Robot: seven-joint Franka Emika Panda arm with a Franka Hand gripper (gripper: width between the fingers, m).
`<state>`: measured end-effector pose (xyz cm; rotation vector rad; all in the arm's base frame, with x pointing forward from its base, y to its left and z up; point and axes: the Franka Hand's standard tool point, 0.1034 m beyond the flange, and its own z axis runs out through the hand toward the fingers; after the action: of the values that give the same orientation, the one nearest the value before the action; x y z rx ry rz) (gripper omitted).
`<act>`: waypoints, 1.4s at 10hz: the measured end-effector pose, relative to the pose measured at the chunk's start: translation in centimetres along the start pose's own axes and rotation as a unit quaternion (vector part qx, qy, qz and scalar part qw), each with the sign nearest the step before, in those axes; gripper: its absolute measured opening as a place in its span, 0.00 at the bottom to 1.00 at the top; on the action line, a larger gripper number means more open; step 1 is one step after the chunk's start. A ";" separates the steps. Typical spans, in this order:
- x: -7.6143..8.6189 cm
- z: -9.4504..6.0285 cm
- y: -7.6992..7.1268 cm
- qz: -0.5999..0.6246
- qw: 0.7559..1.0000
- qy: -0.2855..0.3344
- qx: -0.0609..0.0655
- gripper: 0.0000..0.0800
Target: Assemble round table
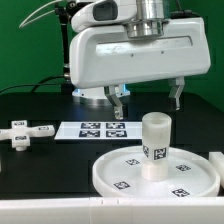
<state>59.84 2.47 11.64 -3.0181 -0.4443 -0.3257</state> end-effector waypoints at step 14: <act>-1.1 2.1 -2.1 0.004 0.974 -0.214 0.080 0.81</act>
Offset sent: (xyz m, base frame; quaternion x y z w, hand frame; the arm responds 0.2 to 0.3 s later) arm 0.0036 -0.0166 -0.0075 -0.0016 0.0004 -0.0168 0.9999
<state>58.66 4.35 9.46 -2.9167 -0.4585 0.3534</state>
